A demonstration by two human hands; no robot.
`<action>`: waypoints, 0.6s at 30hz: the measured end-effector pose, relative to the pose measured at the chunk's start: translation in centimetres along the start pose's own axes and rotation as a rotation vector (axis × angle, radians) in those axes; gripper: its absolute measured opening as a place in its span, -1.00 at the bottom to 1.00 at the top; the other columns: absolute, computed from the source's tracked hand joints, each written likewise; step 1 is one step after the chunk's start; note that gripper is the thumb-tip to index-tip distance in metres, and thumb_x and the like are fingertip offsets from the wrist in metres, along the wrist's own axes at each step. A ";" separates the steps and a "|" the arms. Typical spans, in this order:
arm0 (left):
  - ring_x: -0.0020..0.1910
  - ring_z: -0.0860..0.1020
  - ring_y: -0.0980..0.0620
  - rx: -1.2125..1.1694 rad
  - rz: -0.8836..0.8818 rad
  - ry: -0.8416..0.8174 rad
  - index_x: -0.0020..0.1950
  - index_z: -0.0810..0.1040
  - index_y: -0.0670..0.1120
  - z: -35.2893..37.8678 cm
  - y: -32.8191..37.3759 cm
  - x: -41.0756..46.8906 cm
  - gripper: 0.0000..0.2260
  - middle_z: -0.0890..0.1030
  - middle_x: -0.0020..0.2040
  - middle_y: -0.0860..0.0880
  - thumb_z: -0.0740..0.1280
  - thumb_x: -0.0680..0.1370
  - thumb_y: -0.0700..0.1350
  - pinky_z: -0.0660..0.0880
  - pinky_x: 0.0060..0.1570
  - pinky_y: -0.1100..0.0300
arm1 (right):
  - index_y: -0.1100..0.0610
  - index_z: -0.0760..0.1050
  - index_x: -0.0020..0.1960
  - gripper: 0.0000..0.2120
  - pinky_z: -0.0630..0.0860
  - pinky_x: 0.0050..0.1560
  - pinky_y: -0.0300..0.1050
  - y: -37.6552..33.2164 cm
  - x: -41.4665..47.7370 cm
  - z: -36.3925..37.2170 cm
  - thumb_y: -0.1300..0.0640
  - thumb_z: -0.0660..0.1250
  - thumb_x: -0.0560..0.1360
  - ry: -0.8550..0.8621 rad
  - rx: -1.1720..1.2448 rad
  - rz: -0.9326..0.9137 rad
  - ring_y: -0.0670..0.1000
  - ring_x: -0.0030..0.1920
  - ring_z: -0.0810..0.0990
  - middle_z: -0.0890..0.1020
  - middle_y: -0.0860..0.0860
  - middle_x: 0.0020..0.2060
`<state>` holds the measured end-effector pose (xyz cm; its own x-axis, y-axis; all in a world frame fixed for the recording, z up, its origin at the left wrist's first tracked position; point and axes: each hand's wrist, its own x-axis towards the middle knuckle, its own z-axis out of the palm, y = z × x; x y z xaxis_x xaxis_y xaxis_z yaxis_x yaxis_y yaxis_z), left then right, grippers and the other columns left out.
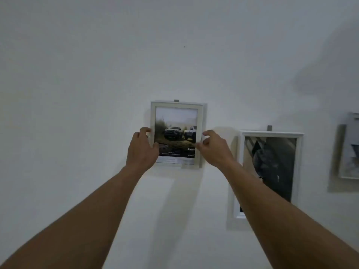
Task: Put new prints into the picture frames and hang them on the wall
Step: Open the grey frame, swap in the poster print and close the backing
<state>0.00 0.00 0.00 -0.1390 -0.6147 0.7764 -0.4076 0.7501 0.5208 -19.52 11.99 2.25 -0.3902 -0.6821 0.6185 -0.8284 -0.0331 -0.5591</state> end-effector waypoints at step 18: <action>-0.14 0.55 0.20 -0.255 0.012 -0.017 0.54 0.23 0.12 0.1 -1.5 1.3 -0.36 0.57 0.06 0.04 0.32 0.54 -0.27 0.43 -0.19 0.51 | -0.31 -0.04 0.55 -0.18 0.50 0.12 0.08 1.2 1.3 2.2 0.17 0.38 0.56 0.153 0.216 -0.093 0.00 -0.05 0.43 0.42 0.00 -0.07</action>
<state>0.31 -1.93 0.21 -0.1591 -0.6075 0.7782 -0.1652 0.7935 0.5857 -20.16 9.44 1.17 -0.3859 -0.5515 0.7396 -0.7650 -0.2568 -0.5906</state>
